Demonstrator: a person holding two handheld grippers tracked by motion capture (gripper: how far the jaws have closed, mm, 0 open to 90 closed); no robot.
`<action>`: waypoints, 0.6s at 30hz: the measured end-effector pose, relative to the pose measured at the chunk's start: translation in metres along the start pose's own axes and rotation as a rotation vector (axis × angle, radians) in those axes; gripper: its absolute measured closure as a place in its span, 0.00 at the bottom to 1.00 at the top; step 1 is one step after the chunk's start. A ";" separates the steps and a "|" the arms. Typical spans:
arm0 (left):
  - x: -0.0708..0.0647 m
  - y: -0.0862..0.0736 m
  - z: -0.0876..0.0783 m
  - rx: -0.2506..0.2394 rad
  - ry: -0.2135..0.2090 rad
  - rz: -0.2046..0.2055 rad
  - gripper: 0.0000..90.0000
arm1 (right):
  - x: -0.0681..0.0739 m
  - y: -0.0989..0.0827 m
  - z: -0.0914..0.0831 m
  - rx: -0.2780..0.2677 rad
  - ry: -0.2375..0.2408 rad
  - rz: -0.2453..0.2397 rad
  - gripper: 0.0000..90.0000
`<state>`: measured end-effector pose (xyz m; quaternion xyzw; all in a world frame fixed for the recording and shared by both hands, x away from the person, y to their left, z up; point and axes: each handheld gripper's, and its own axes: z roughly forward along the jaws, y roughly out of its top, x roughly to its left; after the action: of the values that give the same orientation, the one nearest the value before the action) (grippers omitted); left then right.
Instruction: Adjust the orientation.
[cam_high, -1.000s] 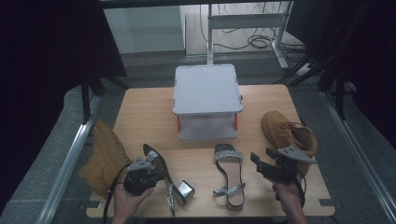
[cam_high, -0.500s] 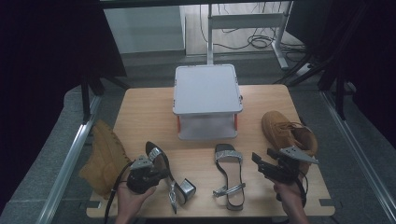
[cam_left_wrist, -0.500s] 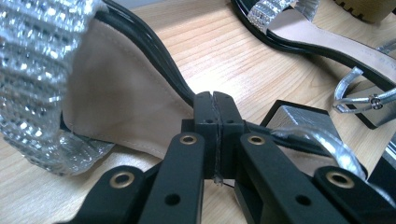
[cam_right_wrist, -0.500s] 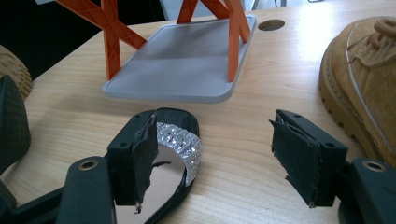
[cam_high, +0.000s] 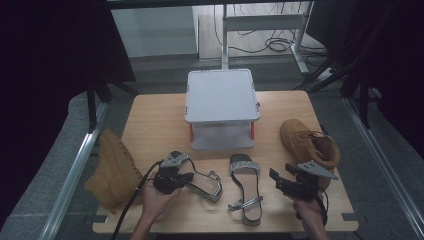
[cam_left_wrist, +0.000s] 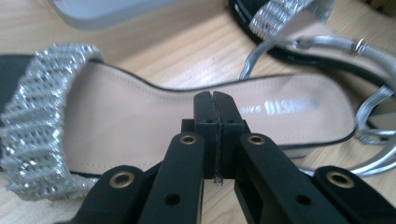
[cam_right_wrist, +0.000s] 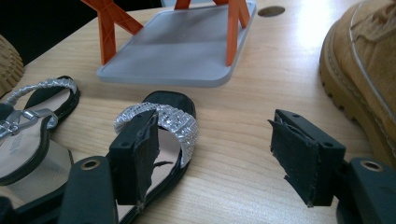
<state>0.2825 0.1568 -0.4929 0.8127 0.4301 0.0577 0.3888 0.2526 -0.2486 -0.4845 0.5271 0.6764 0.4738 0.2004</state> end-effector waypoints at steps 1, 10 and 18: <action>-0.001 -0.001 -0.005 -0.017 0.003 0.002 1.00 | 0.002 0.000 -0.002 -0.007 0.005 -0.009 0.37; -0.006 -0.007 -0.029 -0.092 0.015 0.009 0.92 | 0.016 0.002 -0.001 0.007 0.086 -0.076 0.56; -0.010 -0.015 -0.046 -0.119 0.008 0.010 0.67 | 0.027 0.002 0.000 0.060 0.201 -0.155 0.91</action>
<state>0.2460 0.1812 -0.4688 0.7900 0.4233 0.0884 0.4347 0.2443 -0.2239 -0.4765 0.4289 0.7457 0.4868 0.1516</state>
